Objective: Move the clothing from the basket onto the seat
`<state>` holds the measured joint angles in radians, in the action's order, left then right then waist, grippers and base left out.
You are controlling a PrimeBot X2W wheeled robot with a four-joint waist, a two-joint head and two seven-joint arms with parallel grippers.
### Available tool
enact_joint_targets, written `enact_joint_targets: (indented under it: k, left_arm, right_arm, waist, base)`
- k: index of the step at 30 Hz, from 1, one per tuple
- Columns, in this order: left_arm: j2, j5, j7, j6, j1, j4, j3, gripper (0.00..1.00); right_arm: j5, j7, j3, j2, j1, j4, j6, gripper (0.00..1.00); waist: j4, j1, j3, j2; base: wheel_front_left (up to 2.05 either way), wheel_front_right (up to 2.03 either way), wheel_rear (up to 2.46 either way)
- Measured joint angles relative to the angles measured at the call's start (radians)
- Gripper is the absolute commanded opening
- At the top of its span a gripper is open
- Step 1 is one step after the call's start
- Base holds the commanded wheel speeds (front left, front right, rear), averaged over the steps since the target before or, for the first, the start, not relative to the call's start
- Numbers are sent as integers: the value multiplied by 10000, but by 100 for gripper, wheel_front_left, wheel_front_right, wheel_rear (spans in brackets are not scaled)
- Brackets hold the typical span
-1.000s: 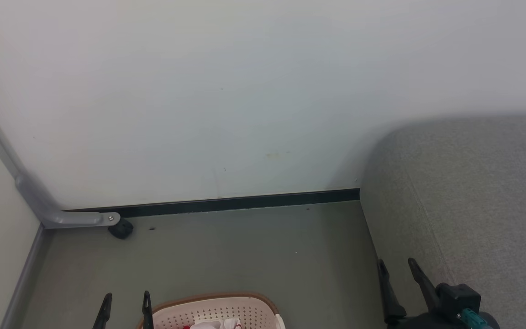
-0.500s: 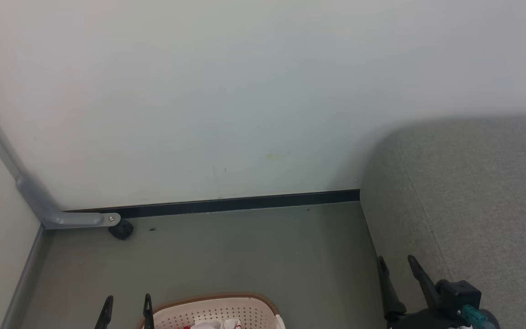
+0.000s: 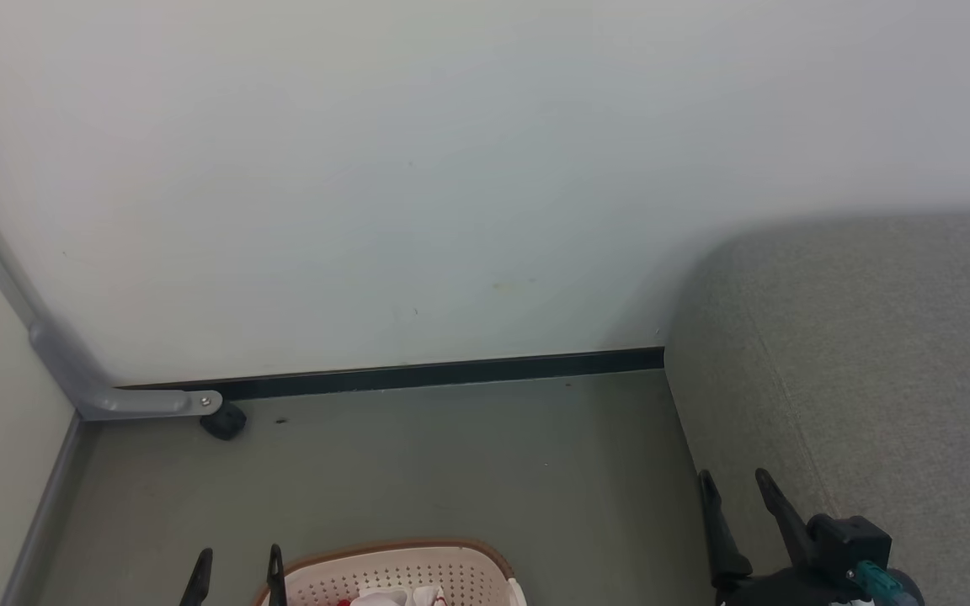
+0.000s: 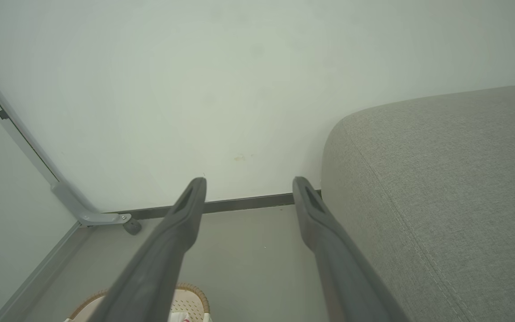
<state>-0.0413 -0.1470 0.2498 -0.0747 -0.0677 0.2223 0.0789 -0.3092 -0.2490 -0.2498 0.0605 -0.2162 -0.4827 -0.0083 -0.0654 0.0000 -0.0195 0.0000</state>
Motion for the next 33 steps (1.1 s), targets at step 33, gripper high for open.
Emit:
enact_joint_targets:
  k: [33]
  left_arm:
    - [-539, 541, 0, 1204, 1090, 1747, 903, 100]
  right_arm:
    - [1358, -2, 383, 414, 702, 1603, -815, 100]
  waist:
    - [-779, 2, 3068, 1]
  base:
    - [0, 0, 0]
